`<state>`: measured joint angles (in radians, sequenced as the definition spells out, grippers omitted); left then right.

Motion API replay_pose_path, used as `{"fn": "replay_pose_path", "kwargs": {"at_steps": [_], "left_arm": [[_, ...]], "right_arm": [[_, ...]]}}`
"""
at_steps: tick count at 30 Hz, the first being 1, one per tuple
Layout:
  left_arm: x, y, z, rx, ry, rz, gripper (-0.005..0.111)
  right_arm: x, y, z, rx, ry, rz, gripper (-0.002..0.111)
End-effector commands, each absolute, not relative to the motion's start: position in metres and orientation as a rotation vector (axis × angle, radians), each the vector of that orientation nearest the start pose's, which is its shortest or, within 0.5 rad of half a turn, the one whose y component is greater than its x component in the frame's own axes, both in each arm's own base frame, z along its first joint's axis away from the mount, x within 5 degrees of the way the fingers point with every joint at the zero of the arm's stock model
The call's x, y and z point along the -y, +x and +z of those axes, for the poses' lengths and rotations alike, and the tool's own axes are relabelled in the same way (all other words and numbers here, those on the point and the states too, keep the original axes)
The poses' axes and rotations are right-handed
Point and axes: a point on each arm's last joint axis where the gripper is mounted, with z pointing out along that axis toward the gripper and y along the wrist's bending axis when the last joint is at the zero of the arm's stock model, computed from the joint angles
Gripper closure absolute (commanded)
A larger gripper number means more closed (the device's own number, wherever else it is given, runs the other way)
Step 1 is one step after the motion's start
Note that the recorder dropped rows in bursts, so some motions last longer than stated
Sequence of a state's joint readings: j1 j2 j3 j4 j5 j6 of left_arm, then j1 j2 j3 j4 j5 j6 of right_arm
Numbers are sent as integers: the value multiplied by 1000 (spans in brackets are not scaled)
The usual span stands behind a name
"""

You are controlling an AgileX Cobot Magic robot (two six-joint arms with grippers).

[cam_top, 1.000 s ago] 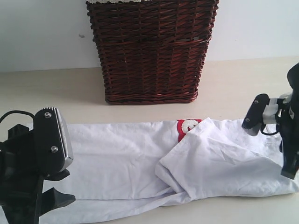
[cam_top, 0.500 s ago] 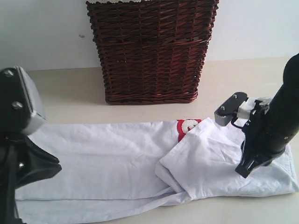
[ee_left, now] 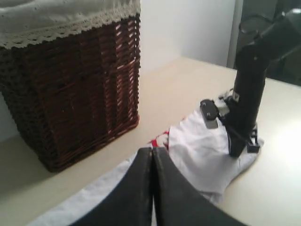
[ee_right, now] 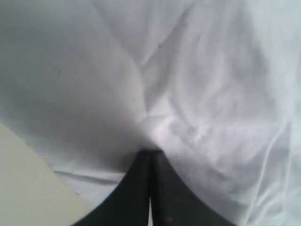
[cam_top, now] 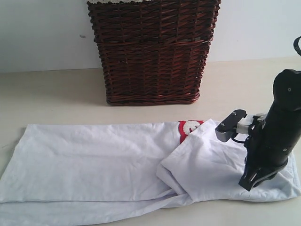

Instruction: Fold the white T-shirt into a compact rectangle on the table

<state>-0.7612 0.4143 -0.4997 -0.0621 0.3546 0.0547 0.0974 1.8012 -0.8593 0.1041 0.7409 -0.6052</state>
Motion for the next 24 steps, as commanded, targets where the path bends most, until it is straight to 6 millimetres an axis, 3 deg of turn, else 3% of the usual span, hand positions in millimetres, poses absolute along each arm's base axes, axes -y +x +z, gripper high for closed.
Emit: {"fn": "replay_pose_path", "kwargs": {"at_steps": [1,9,24], "left_arm": [[55,54,311,-1609,526,-712,107],[51,51,310,-1588,522,-715,107],[50,51,309,-1585,525,-697,107]], "right_arm": [[-32,279,144,-2911,-944,66,108],[-33,290,179,-2730,-572,38,108],[-33,298,186,-2625,-538,10,108]]}}
